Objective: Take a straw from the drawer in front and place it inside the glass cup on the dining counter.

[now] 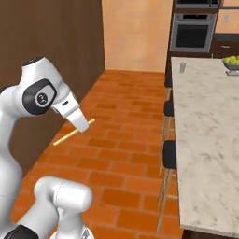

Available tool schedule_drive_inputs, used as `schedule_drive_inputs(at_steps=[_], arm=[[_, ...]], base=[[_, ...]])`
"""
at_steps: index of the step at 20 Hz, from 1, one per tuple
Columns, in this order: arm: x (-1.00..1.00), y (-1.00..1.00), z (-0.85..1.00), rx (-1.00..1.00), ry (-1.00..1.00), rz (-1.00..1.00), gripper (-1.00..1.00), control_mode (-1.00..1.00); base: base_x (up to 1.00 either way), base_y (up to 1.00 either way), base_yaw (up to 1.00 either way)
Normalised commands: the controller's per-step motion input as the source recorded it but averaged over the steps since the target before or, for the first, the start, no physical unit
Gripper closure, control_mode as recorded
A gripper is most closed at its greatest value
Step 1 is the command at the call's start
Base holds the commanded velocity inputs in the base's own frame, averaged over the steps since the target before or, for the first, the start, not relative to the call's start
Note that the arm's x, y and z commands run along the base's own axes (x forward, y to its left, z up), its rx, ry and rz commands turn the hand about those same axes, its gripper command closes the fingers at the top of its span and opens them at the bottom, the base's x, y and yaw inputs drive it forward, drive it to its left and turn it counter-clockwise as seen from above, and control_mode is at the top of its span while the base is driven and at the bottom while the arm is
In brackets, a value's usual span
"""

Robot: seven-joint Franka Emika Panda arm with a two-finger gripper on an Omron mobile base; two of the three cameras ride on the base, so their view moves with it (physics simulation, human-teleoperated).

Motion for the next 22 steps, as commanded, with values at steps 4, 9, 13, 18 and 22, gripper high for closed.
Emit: schedule_drive_inputs(at_steps=[4, 9, 13, 18, 22], arm=[[0.0, 0.0, 0.0, 0.0, 0.0, 0.0, 1.0, 1.0], [0.0, 0.0, 0.0, 0.0, 0.0, 0.0, 1.0, 1.0], [0.0, 0.0, 0.0, 0.0, 0.0, 0.0, 1.0, 1.0], [0.0, 0.0, 0.0, 0.0, 0.0, 0.0, 1.0, 1.0], [0.0, 0.0, 0.0, 0.0, 0.0, 0.0, 1.0, 1.0]], base=[[1.0, 0.65, -0.52], [0.97, 0.71, -0.5], [0.89, 0.79, -0.48], [0.74, 0.97, -0.47], [0.66, 1.0, -0.44]])
